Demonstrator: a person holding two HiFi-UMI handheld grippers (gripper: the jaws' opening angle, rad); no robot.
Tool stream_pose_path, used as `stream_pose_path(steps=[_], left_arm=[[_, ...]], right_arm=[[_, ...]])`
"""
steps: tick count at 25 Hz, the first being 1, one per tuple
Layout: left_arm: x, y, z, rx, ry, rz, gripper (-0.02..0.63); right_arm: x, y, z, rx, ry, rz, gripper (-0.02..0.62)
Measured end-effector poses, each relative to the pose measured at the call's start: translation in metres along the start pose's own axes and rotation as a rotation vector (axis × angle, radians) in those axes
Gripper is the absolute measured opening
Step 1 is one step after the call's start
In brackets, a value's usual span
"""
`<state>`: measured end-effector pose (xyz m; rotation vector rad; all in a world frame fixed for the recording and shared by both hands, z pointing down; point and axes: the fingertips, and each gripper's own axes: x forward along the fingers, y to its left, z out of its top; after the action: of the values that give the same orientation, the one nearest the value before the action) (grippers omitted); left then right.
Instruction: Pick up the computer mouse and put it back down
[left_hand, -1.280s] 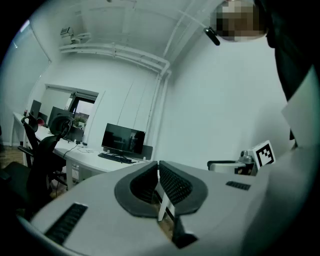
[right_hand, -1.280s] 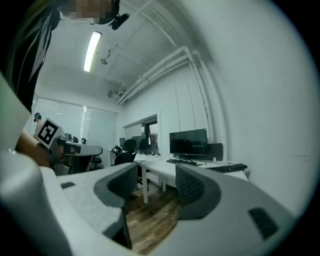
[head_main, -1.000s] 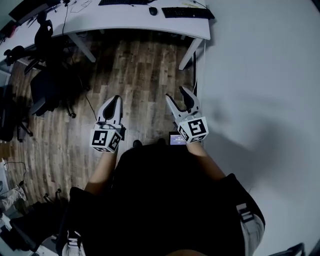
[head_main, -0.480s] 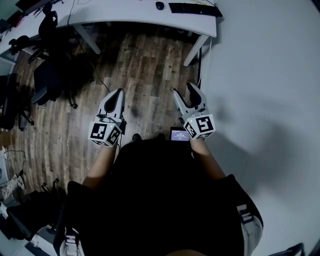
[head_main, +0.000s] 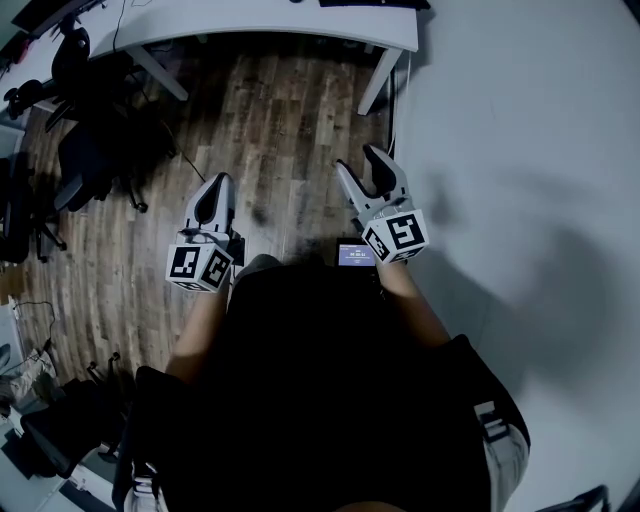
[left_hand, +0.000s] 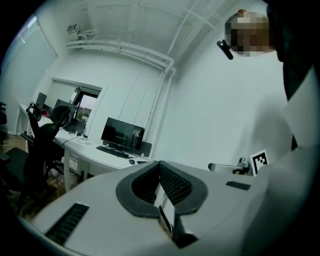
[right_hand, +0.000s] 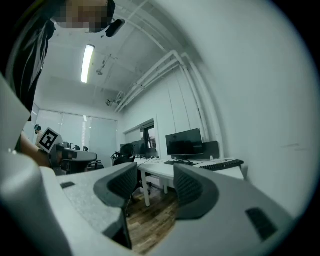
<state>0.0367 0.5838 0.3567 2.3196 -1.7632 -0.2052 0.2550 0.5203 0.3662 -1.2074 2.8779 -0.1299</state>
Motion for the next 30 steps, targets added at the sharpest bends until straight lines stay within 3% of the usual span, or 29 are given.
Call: stream_pose_path(steps=[13,20,26,30], left_arm=[[0.036,0.017,-0.006,0.015,0.011,0.032,-0.003],[0.102,0.072,-0.003,0.022,-0.019,0.061,-0.003],[0.18,0.137,0.04,0.035,-0.038,0.041,-0.003],[0.227,0.177,0.048,0.022,-0.036,0.012,-0.003]], right_arm=[[0.034,-0.04,-0.015,0.036,0.037,0.015,0.227],[0.104,-0.069,-0.031,0.034,0.083,0.043,0.227],[0.202,-0.08,-0.009,0.015,0.086,0.069,0.227],[0.257,-0.096,-0.003,-0.004,0.107,0.059,0.227]])
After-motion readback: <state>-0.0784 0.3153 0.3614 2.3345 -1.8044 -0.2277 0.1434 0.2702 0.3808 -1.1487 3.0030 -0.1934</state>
